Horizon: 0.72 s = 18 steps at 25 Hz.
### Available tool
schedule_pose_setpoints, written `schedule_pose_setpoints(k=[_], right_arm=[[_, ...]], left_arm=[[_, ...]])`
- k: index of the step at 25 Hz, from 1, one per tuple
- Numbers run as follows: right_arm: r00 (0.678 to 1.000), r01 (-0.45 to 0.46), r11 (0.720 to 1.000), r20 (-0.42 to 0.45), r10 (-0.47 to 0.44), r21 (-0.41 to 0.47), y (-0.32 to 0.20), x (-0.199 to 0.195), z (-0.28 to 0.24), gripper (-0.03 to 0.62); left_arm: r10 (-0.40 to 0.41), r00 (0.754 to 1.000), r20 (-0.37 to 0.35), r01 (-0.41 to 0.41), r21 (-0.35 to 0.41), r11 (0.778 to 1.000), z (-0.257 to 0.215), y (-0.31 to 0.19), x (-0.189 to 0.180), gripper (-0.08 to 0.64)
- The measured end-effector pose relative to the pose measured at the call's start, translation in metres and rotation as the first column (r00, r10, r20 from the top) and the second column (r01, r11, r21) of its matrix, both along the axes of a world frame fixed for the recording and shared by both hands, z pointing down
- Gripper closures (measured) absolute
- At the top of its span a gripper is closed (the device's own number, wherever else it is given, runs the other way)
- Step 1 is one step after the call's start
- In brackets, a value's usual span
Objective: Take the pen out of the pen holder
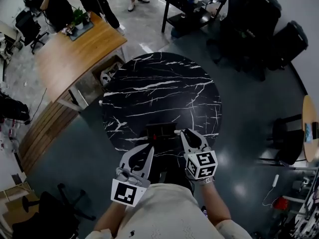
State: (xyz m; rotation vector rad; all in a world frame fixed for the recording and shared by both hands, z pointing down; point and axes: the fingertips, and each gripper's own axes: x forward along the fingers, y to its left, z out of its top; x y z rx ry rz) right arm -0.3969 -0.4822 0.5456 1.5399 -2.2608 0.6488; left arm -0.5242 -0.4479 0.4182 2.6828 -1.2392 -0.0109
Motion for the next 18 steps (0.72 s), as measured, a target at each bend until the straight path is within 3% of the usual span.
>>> schedule_pose_setpoints(k=[10,18], right_arm=[[1.0,-0.001,0.987,-0.031,0.006,0.159,0.023,-0.001,-0.098,0.508],[0.999,0.001,0.971,0.043,-0.011,0.238,0.032,-0.028,-0.142,0.508]], left_arm=[[-0.051,0.998,-0.039,0.054,0.07,0.996,-0.023,0.014,-0.013,0.549],[-0.103,0.995,-0.006,0.103,0.138,0.985,-0.041,0.026,-0.04,0.549]])
